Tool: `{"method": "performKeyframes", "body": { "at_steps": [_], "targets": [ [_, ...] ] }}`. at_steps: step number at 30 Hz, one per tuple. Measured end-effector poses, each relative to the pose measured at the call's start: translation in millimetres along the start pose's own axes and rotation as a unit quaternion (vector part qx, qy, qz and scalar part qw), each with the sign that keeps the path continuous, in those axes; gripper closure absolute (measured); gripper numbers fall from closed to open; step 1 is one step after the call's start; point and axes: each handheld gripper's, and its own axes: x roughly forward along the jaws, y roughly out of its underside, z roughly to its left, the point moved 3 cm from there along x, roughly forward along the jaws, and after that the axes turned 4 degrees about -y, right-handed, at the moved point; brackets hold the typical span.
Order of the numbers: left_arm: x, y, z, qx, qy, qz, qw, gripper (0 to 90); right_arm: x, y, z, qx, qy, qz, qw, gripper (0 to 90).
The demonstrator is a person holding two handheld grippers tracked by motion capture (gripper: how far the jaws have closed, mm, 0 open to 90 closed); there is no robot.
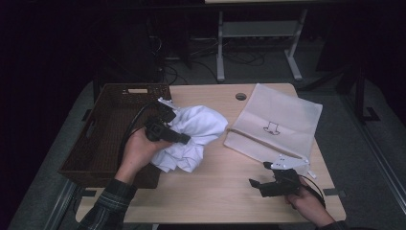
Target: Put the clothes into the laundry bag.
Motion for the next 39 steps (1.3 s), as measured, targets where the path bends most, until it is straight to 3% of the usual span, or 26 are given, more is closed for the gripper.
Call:
{"method": "performKeyframes", "body": {
  "at_steps": [15,28,39],
  "targets": [
    [59.1,28.1,-23.7,0.004,0.005,0.033,0.9994,65.2,0.1,0.6,0.1,-0.002,-0.001,0.002,1.0000,13.5],
    [92.8,57.6,-31.1,0.017,-0.009,0.070,0.9973,64.4,-0.2,0.7,-0.4,0.000,-0.003,0.003,1.0000,13.4],
    [104.9,71.1,-34.9,0.026,-0.007,0.062,0.9977,60.4,-3.8,0.1,-0.7,-0.005,-0.012,0.004,0.9999,13.5]
  ]
}}
